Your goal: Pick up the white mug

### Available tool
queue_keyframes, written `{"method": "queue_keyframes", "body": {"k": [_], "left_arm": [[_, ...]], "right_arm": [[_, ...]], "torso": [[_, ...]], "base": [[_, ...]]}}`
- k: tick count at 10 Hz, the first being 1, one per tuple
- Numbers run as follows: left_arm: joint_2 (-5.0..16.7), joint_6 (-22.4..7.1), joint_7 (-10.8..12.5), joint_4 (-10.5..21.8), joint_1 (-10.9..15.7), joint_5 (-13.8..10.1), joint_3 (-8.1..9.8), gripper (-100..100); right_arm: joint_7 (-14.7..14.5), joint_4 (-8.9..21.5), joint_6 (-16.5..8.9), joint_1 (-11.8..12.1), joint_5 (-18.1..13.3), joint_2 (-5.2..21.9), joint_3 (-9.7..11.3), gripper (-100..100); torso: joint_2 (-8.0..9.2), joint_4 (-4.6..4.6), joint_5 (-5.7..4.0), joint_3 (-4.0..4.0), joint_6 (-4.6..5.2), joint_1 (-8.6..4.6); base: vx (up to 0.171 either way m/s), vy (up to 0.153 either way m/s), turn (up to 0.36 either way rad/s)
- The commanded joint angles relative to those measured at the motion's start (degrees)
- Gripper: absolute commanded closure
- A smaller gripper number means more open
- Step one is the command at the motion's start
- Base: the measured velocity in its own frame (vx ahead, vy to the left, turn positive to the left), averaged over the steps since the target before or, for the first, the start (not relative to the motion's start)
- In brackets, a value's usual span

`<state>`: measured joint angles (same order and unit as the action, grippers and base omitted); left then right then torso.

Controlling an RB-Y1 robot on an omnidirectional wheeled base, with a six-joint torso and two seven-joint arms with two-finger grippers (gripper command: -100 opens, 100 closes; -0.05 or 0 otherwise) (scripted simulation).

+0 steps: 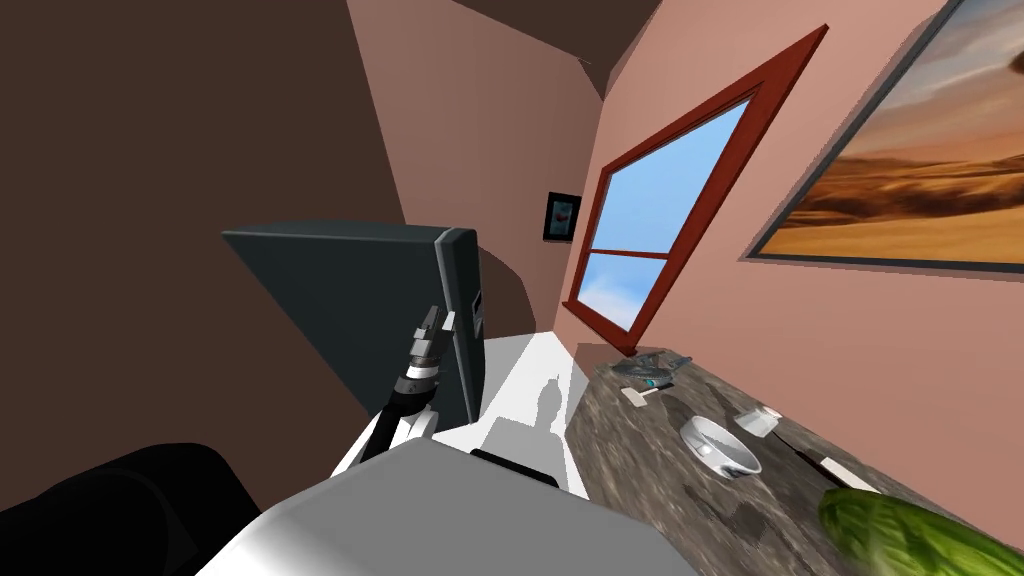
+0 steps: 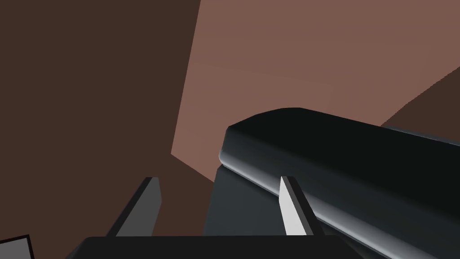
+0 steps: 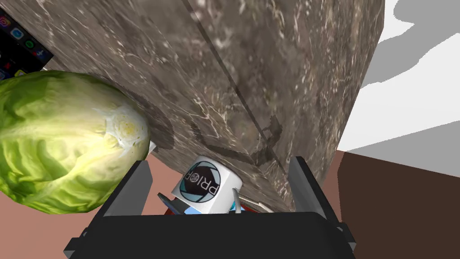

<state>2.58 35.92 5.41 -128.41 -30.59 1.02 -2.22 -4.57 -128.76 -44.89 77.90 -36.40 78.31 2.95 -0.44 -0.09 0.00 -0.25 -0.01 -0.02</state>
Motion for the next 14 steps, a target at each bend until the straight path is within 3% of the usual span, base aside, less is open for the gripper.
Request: {"method": "queue_keyframes", "body": {"k": [1,7,10,11,12,13,14], "left_arm": [[0.00,0.00,0.00,0.00,0.00,0.00,0.00,0],[0.00,0.00,0.00,0.00,-0.01,0.00,0.00,0],[0.00,0.00,0.00,0.00,0.00,0.00,0.00,0],[0.00,0.00,0.00,0.00,0.00,0.00,0.00,0],[0.00,0.00,0.00,0.00,0.00,0.00,0.00,0],[0.00,0.00,0.00,0.00,0.00,0.00,0.00,0],[-0.01,0.00,0.00,0.00,0.03,0.00,-0.01,0]], "right_arm": [[-0.51,0.08,-1.15,0.77,-0.58,1.70,0.02,-100],[-4.83,-0.87,-8.81,6.53,-4.69,12.15,1.09,-100],[-6.46,-1.58,-11.18,8.57,-6.07,15.78,1.61,-100],[-5.93,-1.30,-10.49,8.11,-5.78,14.93,1.45,-100],[-6.07,-1.32,-10.66,8.15,-5.83,15.07,1.48,0],[-5.59,1.55,-8.42,6.47,-3.13,14.46,1.33,-100],[-5.59,1.72,-8.42,6.47,-3.13,14.46,1.33,-100]], "torso": [[0.00,0.00,0.00,0.00,0.00,0.00],[-0.25,-0.07,-0.01,-0.16,0.01,-0.03],[0.03,0.00,-0.02,0.01,0.03,-0.06],[-0.01,0.00,-0.03,-0.01,0.02,-0.07],[0.19,0.03,-0.02,0.09,0.07,0.00],[0.37,0.08,0.00,0.21,0.07,0.06],[0.65,0.13,0.03,0.36,-0.01,0.22]], "base": [[0.104,-0.017,0.056],[0.143,-0.016,0.127],[0.112,-0.034,0.104],[0.059,-0.019,0.034],[0.011,-0.004,-0.003],[-0.082,0.048,0.352],[-0.100,0.036,0.187]]}}
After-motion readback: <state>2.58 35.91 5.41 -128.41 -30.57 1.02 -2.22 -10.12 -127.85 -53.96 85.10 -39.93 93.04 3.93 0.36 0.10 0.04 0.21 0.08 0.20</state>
